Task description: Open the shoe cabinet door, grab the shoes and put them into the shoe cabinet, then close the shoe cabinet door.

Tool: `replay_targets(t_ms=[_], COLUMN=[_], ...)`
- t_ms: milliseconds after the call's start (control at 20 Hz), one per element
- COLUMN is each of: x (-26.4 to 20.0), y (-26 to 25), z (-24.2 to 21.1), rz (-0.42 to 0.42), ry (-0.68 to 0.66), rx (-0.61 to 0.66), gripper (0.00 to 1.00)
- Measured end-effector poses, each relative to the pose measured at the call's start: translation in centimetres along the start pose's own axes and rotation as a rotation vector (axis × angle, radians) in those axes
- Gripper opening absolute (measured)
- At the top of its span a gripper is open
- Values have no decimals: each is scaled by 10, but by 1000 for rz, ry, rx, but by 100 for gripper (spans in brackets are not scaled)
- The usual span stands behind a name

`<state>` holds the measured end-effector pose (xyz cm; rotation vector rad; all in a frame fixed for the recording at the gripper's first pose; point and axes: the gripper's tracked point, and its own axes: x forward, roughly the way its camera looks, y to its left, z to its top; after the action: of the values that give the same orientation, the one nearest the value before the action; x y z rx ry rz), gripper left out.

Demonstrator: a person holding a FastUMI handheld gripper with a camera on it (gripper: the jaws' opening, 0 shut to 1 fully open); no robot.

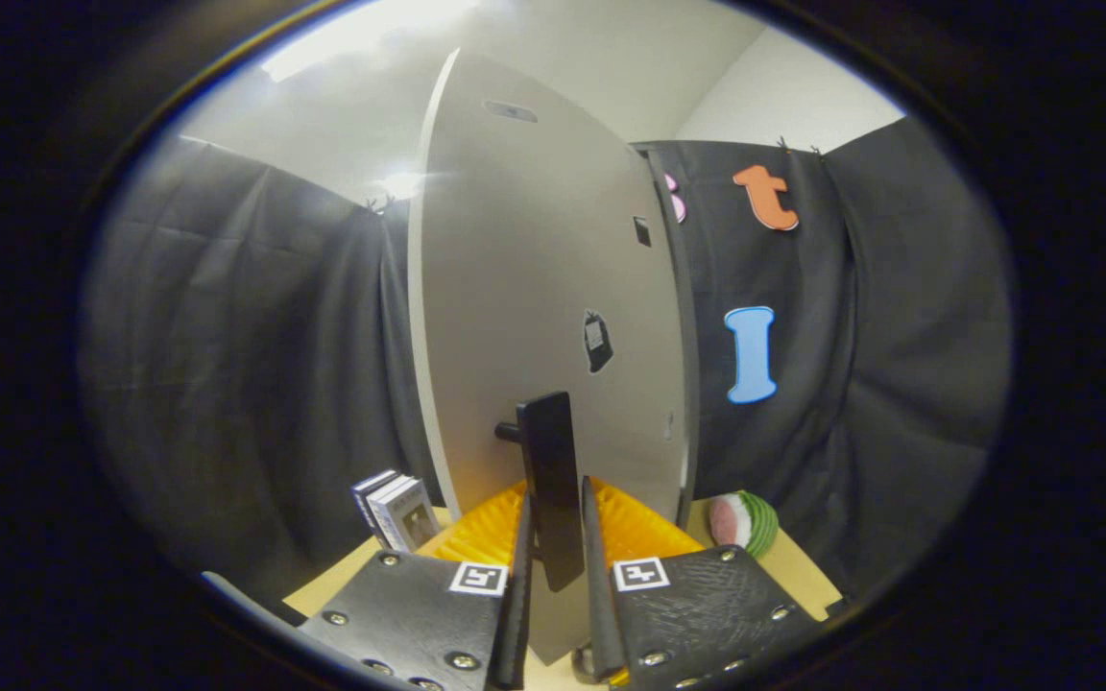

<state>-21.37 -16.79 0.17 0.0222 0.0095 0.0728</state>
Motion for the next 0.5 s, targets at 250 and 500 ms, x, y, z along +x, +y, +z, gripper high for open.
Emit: replay_targets(t_ms=[250, 500], x=[-18, -26], y=[-41, -75], z=[5, 3], rz=[-72, -129], ry=[-16, -17], rx=[-9, -15], gripper=[26, 26])
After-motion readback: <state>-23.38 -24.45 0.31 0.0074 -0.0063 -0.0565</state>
